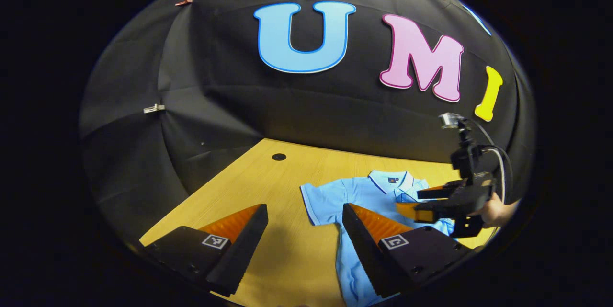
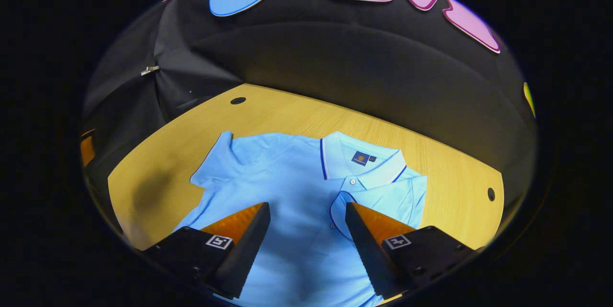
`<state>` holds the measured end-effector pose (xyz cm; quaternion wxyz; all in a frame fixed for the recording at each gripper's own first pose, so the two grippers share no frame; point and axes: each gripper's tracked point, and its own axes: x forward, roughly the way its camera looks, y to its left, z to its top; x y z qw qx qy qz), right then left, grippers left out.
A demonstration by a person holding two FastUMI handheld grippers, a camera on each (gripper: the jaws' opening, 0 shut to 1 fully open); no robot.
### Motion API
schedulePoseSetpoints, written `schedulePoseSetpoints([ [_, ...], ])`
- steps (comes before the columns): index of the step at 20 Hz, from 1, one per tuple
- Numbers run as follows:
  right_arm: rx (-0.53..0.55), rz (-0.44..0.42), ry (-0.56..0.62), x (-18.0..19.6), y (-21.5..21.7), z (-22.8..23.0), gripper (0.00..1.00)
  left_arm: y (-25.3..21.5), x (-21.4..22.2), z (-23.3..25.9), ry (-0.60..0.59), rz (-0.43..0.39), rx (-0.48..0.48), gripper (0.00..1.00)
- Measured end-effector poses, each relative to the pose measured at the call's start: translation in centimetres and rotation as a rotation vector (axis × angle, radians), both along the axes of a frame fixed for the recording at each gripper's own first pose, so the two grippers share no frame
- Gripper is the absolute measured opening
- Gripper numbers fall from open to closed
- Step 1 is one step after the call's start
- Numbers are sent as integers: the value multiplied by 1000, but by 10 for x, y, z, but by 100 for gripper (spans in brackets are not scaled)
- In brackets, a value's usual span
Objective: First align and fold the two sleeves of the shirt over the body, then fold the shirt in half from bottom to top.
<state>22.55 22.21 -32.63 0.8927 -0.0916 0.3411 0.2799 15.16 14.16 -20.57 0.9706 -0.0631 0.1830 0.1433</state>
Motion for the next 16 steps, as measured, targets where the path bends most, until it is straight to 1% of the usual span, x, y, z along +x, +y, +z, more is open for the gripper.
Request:
schedulePoseSetpoints([
  [2,10,-35,-12,-9,-21,10,98,9,28,-12,9,-24,10,99],
  [4,-9,-72,-49,-13,-51,21,98,15,56,-32,53,-64,20,100],
  [6,7,-101,-64,-21,-73,34,98,24,84,-51,83,-78,13,99],
  [10,48,-184,-72,-32,-123,56,98,39,144,-86,97,-78,-2,99],
  [12,25,-209,-88,-38,-152,61,97,40,171,-106,124,-79,-46,99],
  [15,34,-247,-104,-49,-179,67,98,47,198,-140,192,-78,-58,100],
  [16,41,-258,-101,-52,-185,66,98,47,201,-149,211,-84,-55,100],
])
